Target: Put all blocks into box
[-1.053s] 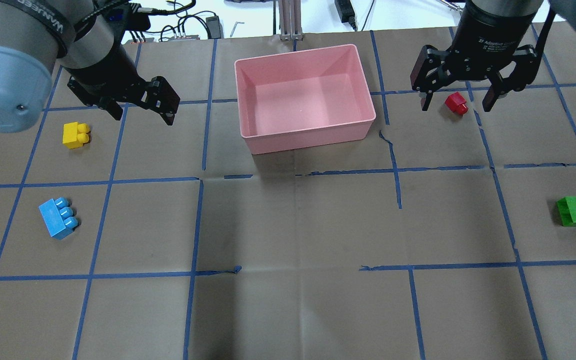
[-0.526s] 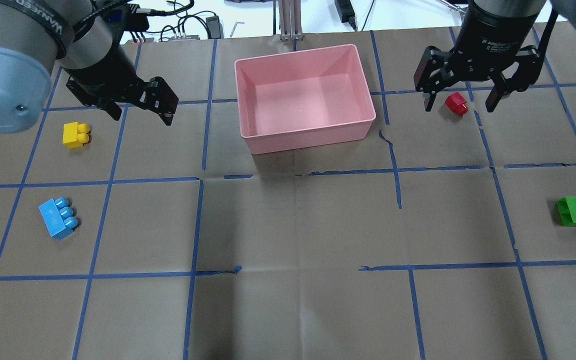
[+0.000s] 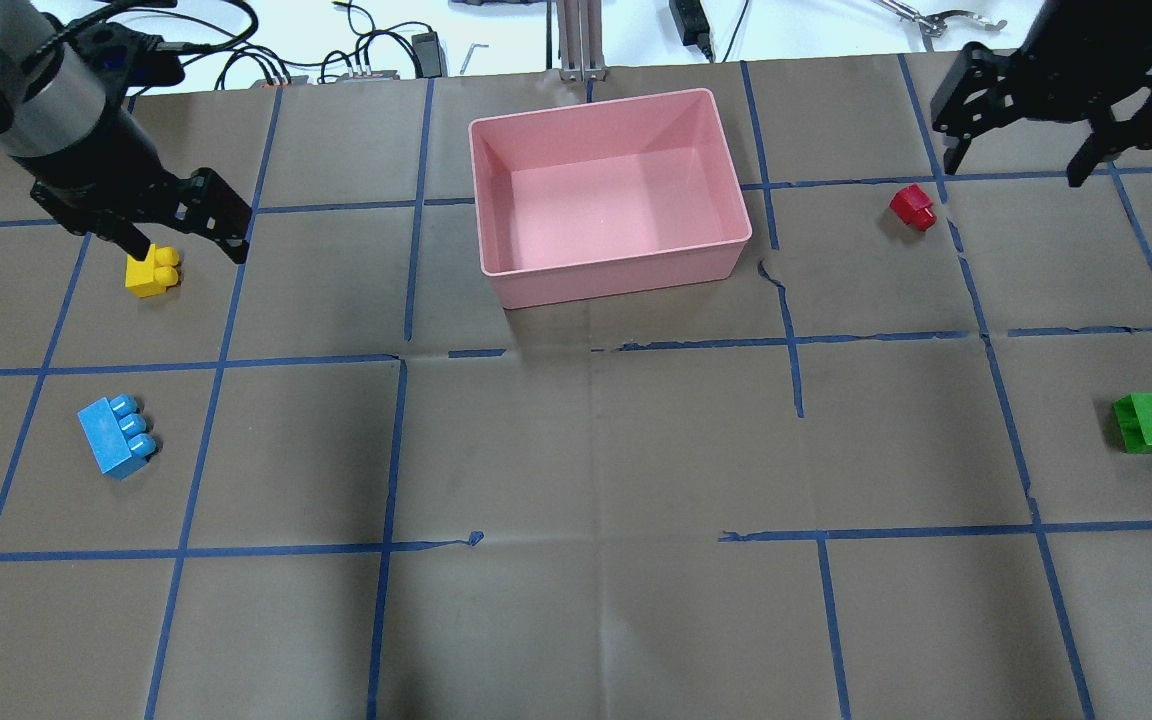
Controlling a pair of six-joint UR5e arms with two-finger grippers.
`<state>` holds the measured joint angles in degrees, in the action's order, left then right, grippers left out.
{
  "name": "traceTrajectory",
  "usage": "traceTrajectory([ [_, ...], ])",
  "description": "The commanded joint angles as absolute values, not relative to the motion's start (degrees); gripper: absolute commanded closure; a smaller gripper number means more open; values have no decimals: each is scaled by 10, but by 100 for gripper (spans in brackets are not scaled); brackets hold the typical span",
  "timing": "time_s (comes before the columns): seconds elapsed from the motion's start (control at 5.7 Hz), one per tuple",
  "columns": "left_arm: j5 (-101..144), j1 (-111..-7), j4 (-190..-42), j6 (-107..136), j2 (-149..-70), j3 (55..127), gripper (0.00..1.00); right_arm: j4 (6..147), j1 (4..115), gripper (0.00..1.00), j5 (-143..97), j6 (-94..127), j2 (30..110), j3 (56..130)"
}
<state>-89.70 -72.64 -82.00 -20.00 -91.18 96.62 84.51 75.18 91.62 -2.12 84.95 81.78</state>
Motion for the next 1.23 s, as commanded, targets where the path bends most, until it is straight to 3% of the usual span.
traceTrajectory([
  [0.0, -891, -599, -730, -243, -938, 1026, 2, 893, 638, 1, 922, -195, 836, 821],
  [0.35, -890, -522, -595, -210, -1042, 1056, 1, 904, 499, 1, 921, -328, 817, 822],
  [0.7, -889, -518, -584, -56, -1063, 1071, 1, 921, 454, 1, 921, -363, 815, 836],
  [1.05, -894, -514, -545, -55, -1113, 1094, 1, 984, 455, 1, 914, -365, 816, 939],
])
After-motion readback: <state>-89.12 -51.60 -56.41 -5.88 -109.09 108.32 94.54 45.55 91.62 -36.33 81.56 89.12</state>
